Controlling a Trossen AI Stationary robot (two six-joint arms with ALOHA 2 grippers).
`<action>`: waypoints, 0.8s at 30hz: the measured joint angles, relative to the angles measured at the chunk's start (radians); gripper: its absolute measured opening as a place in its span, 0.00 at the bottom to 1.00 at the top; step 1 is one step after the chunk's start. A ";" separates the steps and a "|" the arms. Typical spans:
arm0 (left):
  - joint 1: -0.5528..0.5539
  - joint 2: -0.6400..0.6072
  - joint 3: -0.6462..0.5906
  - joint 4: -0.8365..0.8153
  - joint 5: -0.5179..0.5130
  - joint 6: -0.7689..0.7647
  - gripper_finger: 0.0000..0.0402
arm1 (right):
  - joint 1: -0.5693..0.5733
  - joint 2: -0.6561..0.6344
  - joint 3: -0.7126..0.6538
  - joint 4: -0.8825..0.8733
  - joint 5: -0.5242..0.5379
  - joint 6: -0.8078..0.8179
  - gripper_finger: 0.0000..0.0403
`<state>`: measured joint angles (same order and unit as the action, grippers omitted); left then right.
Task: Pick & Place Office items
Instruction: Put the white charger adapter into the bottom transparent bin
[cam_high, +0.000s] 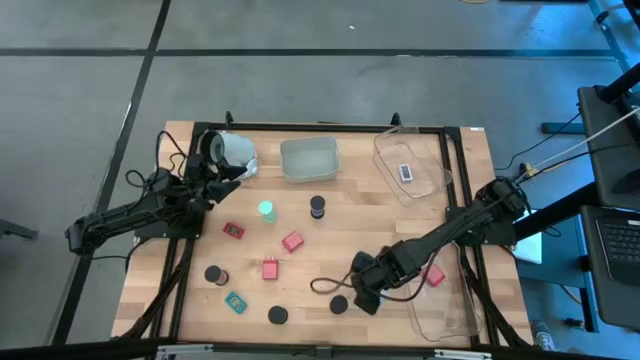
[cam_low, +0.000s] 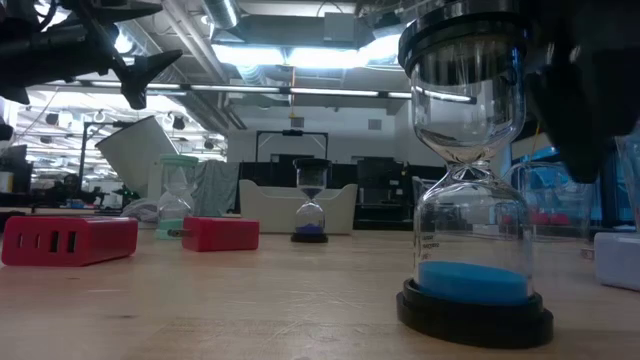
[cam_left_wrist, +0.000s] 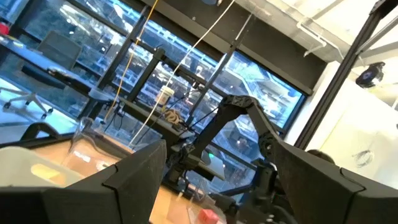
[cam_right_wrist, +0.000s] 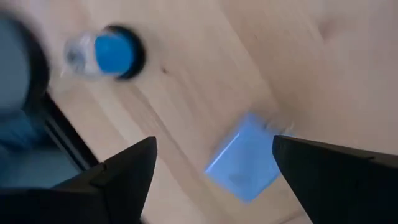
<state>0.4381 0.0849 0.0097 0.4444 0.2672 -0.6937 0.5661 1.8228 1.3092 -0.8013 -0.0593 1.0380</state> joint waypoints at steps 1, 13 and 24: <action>0.000 0.000 0.000 -0.005 0.000 0.000 0.74 | 0.006 0.005 0.006 0.002 0.000 -0.090 0.80; 0.000 0.000 0.000 -0.047 0.000 0.000 0.74 | 0.046 0.007 0.008 -0.018 0.028 -0.576 0.75; 0.000 0.000 0.000 -0.052 0.000 0.000 0.74 | 0.038 0.116 0.006 -0.040 -0.048 -0.567 0.75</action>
<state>0.4382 0.0849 0.0097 0.3923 0.2668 -0.6937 0.6041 1.9392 1.3155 -0.8410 -0.1074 0.4710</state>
